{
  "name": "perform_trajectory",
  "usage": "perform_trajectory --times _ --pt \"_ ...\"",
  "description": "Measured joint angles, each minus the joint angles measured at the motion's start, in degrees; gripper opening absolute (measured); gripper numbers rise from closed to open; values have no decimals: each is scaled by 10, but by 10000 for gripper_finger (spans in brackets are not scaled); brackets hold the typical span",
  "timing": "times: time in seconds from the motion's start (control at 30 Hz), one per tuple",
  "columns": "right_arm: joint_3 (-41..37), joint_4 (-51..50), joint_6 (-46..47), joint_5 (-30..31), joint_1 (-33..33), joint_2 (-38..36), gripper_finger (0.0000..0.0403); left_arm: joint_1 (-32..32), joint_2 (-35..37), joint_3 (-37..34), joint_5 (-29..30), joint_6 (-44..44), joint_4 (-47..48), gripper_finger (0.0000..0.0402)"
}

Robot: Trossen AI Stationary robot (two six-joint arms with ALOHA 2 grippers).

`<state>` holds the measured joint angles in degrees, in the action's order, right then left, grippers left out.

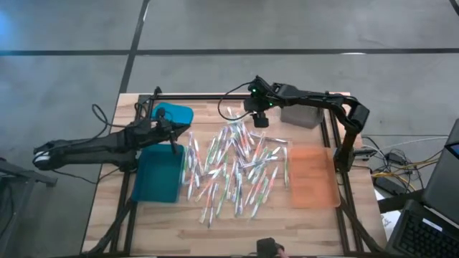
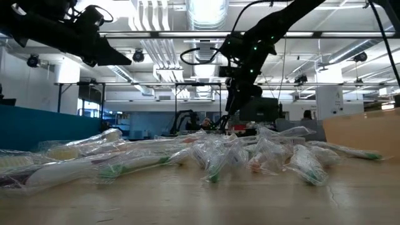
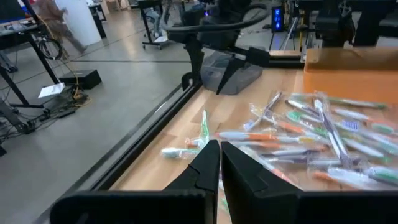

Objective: Pick & Place Toothbrushes
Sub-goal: Put the green toothbrush into the black bin

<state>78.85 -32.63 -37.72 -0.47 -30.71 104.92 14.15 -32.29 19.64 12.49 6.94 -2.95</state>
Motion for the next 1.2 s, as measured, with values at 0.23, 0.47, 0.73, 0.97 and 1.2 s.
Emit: perform_trajectory --times 0.23,0.47,0.73,0.97,1.2 --pt "19 -18 -11 0 1 18 235 0 71 0 -11 -102 96 19" --pt "23 -28 -41 0 -10 18 253 0 129 -1 -45 -129 130 19" --pt "19 -28 -47 -6 -20 21 245 0 183 -1 -66 -90 125 19" --pt "11 -19 -41 -32 -19 21 222 0 184 -2 -66 -68 129 21" --pt "-3 -9 -27 -32 -19 21 211 0 169 -2 -66 -66 142 20"
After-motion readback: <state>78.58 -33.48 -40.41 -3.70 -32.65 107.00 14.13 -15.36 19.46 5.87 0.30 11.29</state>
